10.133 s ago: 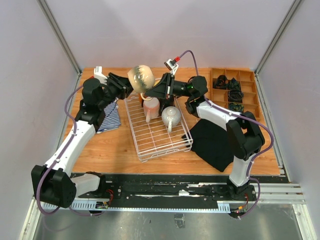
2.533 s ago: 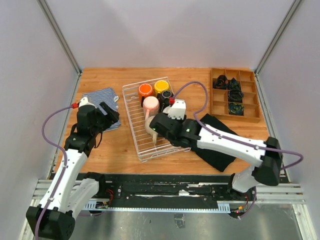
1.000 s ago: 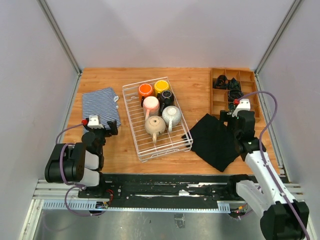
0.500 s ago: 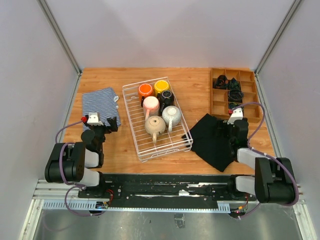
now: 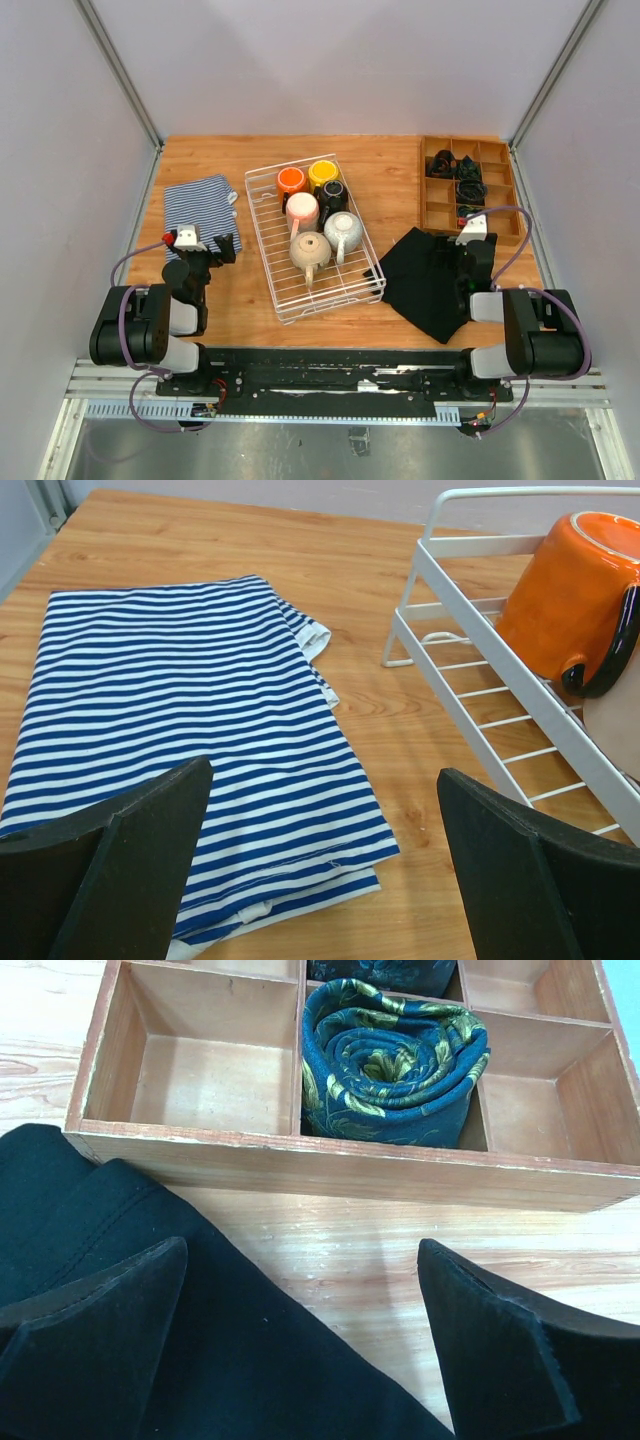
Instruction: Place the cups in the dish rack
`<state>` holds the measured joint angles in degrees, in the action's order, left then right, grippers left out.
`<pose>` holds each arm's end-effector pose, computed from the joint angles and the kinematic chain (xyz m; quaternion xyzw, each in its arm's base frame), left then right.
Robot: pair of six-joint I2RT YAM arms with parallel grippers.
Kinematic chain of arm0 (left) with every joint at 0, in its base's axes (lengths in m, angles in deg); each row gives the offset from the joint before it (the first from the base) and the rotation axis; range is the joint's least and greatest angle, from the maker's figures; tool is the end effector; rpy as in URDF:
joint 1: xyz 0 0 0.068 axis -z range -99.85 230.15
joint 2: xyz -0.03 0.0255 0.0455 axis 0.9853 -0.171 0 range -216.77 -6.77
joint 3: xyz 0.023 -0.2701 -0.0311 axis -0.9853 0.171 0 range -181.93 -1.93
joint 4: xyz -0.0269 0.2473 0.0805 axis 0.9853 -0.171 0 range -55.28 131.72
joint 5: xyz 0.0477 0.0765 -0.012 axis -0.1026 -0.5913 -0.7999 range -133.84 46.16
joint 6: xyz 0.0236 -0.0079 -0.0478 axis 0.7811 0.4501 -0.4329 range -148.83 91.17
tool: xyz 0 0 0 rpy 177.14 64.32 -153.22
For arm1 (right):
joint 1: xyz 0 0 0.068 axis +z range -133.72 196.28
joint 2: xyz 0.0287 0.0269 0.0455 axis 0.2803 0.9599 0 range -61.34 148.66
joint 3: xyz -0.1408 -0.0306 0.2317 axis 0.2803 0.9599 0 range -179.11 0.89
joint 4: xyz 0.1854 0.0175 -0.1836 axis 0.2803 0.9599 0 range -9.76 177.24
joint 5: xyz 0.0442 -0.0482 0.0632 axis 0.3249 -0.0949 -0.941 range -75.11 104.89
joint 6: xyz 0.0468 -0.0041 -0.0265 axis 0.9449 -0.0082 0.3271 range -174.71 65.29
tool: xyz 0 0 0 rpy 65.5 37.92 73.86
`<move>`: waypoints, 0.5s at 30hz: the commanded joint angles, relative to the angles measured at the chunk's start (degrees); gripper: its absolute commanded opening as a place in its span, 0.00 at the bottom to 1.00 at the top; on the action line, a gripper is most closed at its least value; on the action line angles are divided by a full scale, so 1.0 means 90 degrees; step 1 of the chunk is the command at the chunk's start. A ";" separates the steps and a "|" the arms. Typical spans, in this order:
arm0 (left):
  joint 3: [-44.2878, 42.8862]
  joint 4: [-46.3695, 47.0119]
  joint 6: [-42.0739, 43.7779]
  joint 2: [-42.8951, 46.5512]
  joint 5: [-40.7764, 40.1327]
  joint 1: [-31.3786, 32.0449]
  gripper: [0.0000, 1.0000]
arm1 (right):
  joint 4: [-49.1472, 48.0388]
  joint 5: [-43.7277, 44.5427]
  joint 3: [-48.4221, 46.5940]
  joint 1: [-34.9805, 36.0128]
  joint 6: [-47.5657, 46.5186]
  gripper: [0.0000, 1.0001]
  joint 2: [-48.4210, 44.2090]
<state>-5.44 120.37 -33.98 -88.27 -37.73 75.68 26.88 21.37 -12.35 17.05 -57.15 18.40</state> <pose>0.1998 0.0118 0.1488 -0.0211 0.7027 -0.0416 0.7100 0.2323 -0.0009 0.1476 0.0132 0.7828 -0.0532 0.6198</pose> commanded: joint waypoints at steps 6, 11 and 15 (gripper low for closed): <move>-0.0050 0.0184 0.0121 0.0014 -0.0054 -0.0018 1.00 | -0.0174 -0.0175 -0.0091 0.0099 -0.0410 0.98 -0.0001; -0.0050 0.0184 0.0120 0.0012 -0.0054 -0.0021 1.00 | -0.0082 -0.0279 -0.0115 0.0099 -0.0413 0.98 -0.0013; -0.0049 0.0187 0.0116 0.0012 -0.0053 -0.0021 1.00 | -0.0044 -0.0288 -0.0162 0.0073 -0.0372 0.98 0.0033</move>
<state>-5.44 120.37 -33.98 -88.27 -37.73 75.68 26.59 19.78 -12.46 17.40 -59.53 18.40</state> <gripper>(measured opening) 0.994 0.984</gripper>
